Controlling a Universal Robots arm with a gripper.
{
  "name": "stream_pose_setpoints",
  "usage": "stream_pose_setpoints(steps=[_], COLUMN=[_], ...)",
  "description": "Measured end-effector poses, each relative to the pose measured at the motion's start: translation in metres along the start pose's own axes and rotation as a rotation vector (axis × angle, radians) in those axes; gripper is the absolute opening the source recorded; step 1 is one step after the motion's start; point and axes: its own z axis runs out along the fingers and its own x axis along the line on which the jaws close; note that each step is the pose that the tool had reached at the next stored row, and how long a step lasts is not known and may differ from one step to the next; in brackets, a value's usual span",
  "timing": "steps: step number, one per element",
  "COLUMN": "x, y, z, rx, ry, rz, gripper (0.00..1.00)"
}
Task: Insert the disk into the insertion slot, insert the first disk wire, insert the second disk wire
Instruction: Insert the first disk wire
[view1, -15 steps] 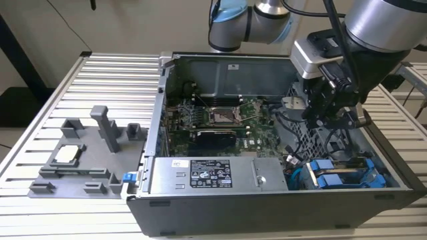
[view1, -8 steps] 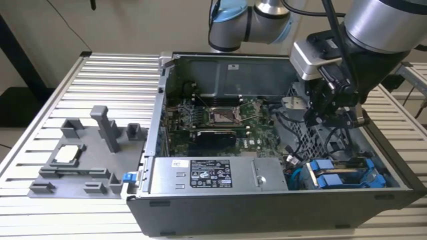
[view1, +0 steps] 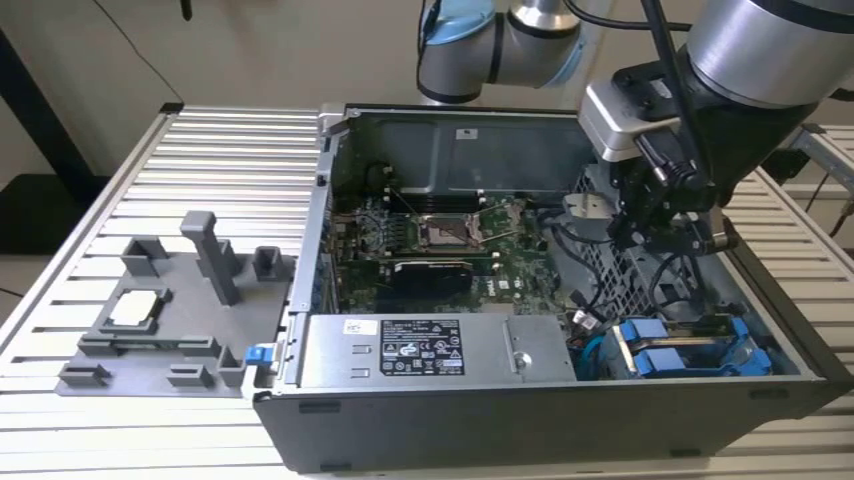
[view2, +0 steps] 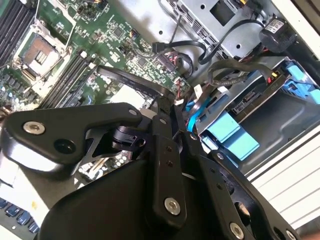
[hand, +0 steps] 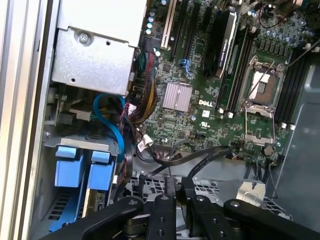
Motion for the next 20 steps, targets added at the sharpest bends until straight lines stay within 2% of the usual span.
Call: stream_pose_setpoints(steps=[4, 5, 10, 16, 20], x=[0.0000, 0.0000, -0.0004, -0.0009, -0.0011], y=[0.0004, 0.0005, 0.0027, 0.0055, 0.0067], z=[0.0000, 0.0001, 0.0003, 0.0006, 0.0005], rx=[0.0004, 0.0008, 0.0040, 0.0120, 0.0126], ry=[0.0002, 0.0004, 0.0021, 0.0063, 0.0067], rz=[0.002, 0.004, 0.019, 0.057, 0.059], gripper=[0.22, 0.28, 0.28, 0.28, 0.28])
